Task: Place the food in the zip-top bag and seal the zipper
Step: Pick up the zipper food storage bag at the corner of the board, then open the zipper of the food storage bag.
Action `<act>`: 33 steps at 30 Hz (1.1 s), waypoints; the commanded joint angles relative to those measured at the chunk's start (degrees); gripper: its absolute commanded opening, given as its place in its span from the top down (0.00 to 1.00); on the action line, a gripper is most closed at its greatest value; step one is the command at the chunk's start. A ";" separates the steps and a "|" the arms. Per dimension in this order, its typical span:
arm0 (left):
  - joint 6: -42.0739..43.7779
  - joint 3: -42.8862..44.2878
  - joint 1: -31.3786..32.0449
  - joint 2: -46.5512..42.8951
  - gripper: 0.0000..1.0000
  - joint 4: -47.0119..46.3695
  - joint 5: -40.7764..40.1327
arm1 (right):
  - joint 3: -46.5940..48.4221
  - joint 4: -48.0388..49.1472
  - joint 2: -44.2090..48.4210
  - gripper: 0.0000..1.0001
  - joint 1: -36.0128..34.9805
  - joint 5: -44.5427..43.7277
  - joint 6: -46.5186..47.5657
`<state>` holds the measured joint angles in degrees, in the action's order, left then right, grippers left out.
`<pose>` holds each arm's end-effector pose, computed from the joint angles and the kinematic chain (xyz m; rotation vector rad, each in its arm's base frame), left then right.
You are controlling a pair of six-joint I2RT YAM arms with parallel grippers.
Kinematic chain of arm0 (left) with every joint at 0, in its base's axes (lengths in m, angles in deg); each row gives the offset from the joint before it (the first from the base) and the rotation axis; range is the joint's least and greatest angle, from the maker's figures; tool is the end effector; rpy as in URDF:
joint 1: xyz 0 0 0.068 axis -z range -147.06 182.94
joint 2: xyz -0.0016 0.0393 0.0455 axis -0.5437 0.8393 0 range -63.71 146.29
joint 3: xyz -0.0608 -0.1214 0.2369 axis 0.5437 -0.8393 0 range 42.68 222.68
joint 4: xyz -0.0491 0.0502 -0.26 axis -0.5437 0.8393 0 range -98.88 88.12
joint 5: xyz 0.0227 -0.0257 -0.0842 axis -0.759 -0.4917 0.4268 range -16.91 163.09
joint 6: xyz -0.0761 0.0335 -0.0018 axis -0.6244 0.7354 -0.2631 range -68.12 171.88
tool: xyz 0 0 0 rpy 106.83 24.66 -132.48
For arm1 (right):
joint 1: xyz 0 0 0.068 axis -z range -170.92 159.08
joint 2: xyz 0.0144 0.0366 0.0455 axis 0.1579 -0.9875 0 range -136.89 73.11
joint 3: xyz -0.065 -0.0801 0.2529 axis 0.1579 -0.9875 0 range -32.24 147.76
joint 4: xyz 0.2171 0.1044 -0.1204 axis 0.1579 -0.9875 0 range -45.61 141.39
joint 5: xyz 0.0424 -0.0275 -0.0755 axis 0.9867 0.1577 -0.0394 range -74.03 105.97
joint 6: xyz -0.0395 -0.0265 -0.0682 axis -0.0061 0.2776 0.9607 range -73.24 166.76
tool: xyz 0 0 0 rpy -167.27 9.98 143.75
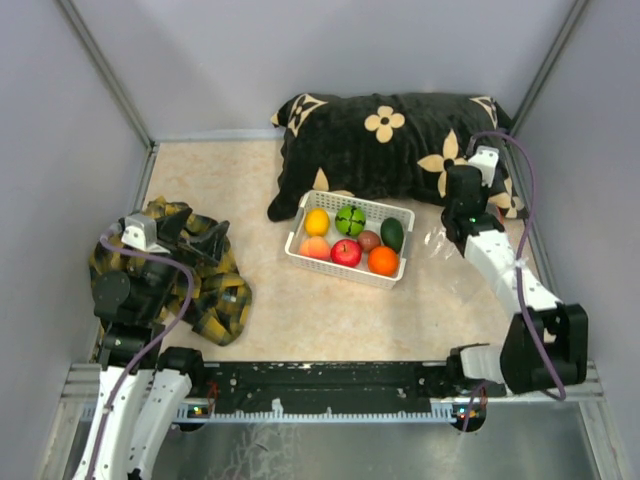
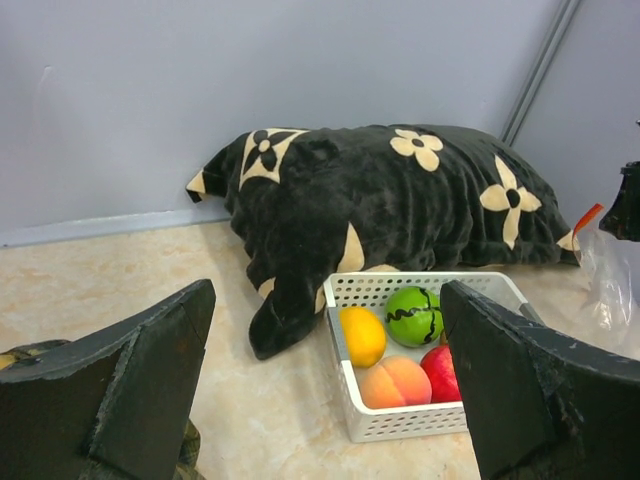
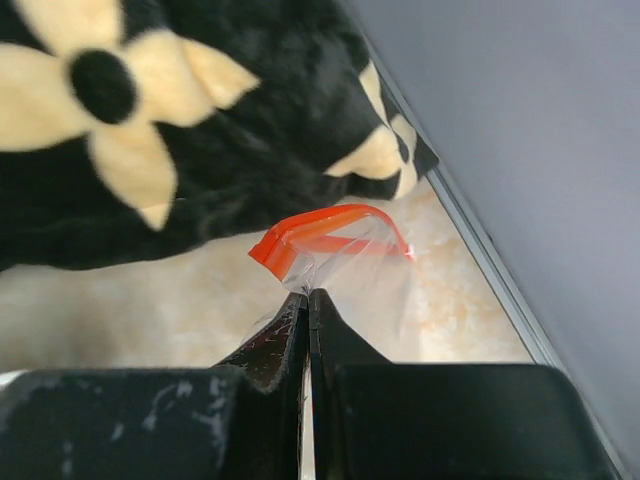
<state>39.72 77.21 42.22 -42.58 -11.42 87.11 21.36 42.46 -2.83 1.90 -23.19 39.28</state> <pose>0.1403 -0.0408 0.3655 0.1792 1.3037 -0.4774 0.3275 -0.0049 0.2615 0.4035 1.9886 -0.5590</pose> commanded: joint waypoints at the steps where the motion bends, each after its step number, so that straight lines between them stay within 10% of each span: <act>1: -1.66 4.79 0.30 4.12 0.00 2.57 2.09 | 0.80 -1.23 7.58 1.00 -3.58 3.20 2.80; 14: -8.33 14.22 0.30 17.22 0.01 12.40 7.75 | -0.91 5.25 21.53 1.00 -22.43 9.74 14.52; 33: -29.52 7.12 0.48 22.72 0.12 -1.25 18.45 | -16.39 33.30 30.44 1.00 -42.17 31.04 33.64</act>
<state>19.00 87.35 42.24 -18.83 -4.36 103.76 8.66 62.83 26.17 -37.57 2.43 65.66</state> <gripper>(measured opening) 0.880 0.007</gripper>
